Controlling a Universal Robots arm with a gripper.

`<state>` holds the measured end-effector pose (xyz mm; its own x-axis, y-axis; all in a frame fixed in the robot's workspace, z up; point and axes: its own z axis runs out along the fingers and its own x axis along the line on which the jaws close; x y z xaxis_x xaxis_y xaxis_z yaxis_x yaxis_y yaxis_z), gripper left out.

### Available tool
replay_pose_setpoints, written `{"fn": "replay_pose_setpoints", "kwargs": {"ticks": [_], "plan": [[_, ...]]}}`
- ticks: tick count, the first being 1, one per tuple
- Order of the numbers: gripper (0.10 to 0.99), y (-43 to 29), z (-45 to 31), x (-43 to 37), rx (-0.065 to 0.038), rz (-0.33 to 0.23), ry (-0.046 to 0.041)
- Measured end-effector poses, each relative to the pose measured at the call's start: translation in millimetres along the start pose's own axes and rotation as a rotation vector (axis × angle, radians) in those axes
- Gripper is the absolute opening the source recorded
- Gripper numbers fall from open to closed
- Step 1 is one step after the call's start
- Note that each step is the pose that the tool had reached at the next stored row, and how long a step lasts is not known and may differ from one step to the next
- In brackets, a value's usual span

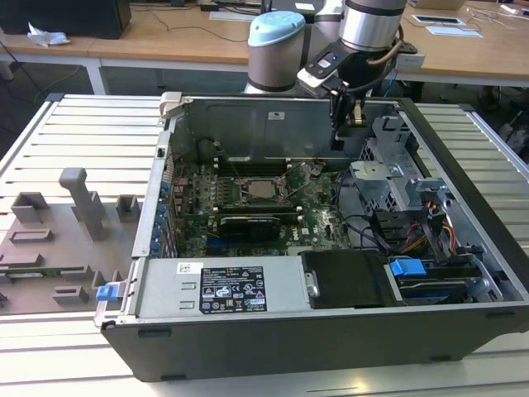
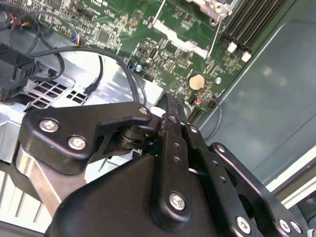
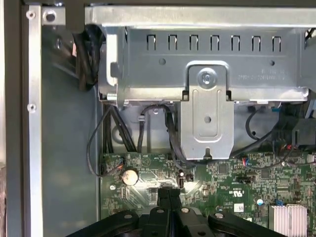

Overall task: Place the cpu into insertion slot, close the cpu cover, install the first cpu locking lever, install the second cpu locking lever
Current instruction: 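Close the cpu cover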

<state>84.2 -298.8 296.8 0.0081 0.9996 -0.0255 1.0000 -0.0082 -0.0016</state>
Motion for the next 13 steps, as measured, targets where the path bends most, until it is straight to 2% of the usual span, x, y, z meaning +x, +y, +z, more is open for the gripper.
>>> {"fn": "replay_pose_setpoints", "kwargs": {"ticks": [13], "plan": [[0.106,28.9,-0.1,0.2,0.005,0.000,-0.0001]]}}
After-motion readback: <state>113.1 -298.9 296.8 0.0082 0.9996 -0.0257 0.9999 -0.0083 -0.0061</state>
